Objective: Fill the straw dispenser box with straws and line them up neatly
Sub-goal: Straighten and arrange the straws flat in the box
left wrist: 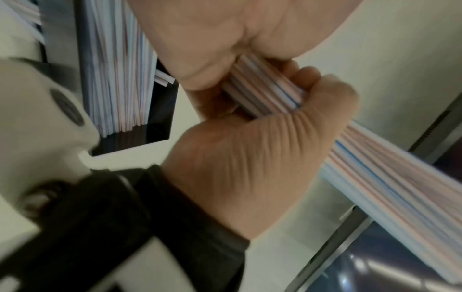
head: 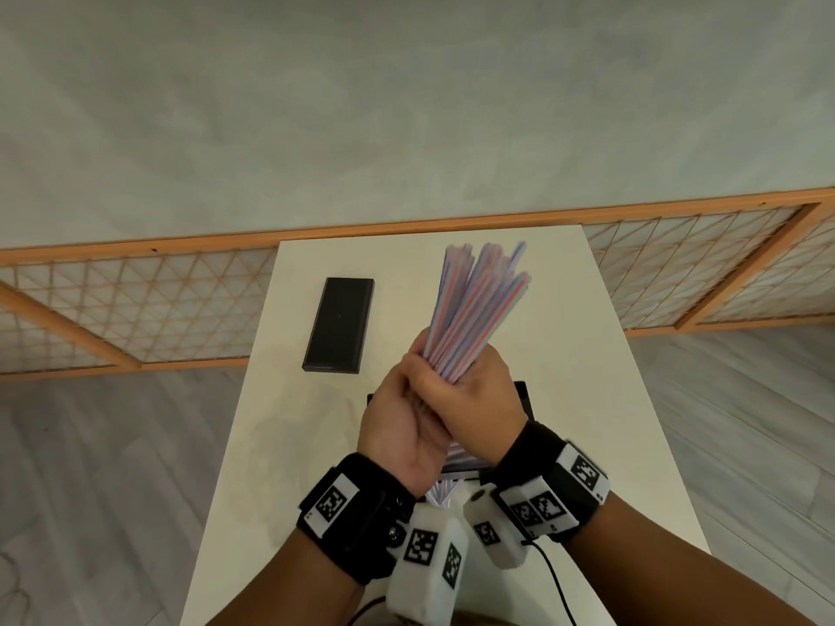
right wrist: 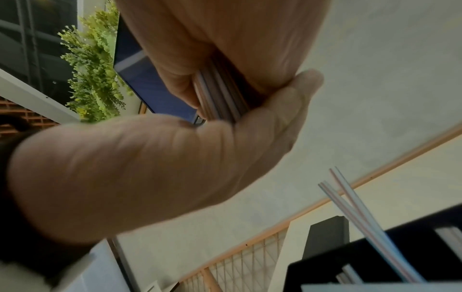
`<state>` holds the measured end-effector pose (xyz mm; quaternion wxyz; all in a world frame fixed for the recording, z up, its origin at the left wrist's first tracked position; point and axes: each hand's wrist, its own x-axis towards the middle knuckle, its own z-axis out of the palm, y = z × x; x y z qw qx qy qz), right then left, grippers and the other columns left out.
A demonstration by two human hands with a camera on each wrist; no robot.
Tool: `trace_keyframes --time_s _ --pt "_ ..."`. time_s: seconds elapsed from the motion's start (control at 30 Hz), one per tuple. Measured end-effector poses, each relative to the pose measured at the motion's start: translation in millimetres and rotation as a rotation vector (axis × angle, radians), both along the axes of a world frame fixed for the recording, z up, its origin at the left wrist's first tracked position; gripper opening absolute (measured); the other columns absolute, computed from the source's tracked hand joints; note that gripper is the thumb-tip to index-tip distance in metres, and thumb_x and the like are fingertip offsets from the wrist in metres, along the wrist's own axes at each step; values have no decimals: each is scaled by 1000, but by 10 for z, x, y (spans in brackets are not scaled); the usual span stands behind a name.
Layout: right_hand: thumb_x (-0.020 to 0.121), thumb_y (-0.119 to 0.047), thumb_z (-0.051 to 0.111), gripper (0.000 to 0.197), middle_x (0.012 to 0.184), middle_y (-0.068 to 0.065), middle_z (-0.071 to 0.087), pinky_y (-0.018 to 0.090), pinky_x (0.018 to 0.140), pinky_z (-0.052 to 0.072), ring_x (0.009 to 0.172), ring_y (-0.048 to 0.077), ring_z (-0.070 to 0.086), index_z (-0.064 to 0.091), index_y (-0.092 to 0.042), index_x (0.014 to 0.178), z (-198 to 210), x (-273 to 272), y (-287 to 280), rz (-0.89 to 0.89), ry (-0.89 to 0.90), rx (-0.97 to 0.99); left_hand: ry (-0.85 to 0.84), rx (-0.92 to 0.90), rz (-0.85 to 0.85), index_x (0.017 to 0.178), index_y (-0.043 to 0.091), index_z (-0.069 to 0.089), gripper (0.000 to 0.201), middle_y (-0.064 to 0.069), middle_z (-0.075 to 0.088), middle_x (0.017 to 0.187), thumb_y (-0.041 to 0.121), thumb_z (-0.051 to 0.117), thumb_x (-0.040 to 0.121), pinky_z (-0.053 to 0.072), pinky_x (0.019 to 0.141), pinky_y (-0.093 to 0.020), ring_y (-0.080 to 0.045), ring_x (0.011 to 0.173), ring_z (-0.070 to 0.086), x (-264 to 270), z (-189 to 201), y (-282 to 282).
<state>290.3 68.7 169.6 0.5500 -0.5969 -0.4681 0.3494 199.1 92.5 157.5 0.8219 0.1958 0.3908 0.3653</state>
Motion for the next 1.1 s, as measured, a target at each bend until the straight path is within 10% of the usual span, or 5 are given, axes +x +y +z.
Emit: trace_keyframes --time_s 0.37,0.63,0.73,0.9,1.1 --pt "92 -25 57 27 114 5 63 36 80 45 100 28 61 54 -19 118 -593 654 48 594 -1058 -418 533 166 164 127 21 65 38 -1 75 120 46 45 106 49 106 -42 -19 115 69 -712 -325 253" --pt "82 -39 66 49 119 3 55 40 89 50 104 27 56 51 -21 125 -901 589 64 639 -1064 -453 809 655 -196 125 39 59 25 28 67 117 41 59 100 50 96 -19 11 110 61 -802 -597 -82" --pt "82 -52 64 61 124 2 56 41 96 49 109 26 56 49 -23 134 -952 620 7 622 -1060 -435 903 820 -398 146 36 43 65 24 55 138 65 61 91 49 104 -25 6 124 54 -847 -823 -157" --pt "86 -47 63 65 126 5 56 43 95 51 112 29 59 43 -22 142 -965 653 -102 673 -1040 -558 1232 1335 -647 161 24 23 86 8 19 167 70 49 94 12 127 -37 -11 156 11 -794 -1037 -171" --pt "79 -52 67 58 112 2 61 40 87 57 95 23 64 50 -23 126 -932 629 41 738 -1062 -630 1556 1550 -874 146 19 46 65 -3 54 146 62 32 99 20 125 -52 -23 138 49 -653 -1156 -158"
